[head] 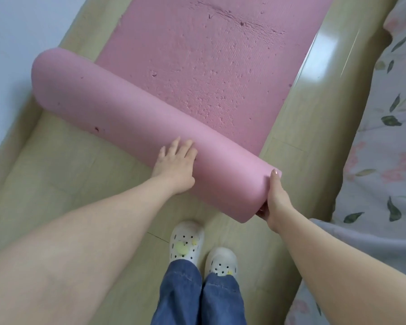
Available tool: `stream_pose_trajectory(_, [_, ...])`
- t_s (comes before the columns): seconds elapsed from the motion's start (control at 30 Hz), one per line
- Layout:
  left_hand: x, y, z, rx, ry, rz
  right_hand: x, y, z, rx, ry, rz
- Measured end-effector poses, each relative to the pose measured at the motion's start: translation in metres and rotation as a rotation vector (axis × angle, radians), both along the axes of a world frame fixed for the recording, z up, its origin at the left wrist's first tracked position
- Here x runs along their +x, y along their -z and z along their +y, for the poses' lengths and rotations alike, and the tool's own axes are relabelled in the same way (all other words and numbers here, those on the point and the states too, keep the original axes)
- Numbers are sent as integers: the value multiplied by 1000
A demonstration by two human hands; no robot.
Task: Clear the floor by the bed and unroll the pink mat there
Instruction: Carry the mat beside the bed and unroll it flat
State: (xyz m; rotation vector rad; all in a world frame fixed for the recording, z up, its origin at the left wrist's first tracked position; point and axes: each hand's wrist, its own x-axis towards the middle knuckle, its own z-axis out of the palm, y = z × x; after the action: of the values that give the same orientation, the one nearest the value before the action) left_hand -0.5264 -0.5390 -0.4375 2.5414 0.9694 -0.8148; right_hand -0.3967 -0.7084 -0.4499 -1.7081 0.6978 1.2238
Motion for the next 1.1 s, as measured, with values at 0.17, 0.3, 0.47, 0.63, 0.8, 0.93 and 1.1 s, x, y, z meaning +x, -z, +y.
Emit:
stream_pose_trajectory(0.17, [-14,-12,-8,-52,-34,35,-15,-7,-17,28,-22,-109])
stream_pose_trajectory(0.3, [-24,-23,-16,-64,-47,162,-23,-23,-18,118,-11,-100])
stream_pose_trajectory(0.47, [-42,-42,-14,-53,-94,161,-34,-39,-24,182,-160,-203])
stream_pose_trajectory(0.63, [-49,-51,-29,-245,-244,62,-49,-55,-24,248,-210,-154])
stream_pose_trajectory(0.8, [-76,-58,-41,-352,-431,-23,-86,-61,-35,298,-420,-197])
stream_pose_trajectory(0.93, [-107,-57,-50,-171,-289,-45,-125,-58,-48,266,-493,-153])
stream_pose_trajectory(1.1, [-143,-63,-64,35,-182,-202,-181,-41,-63,185,-528,-126])
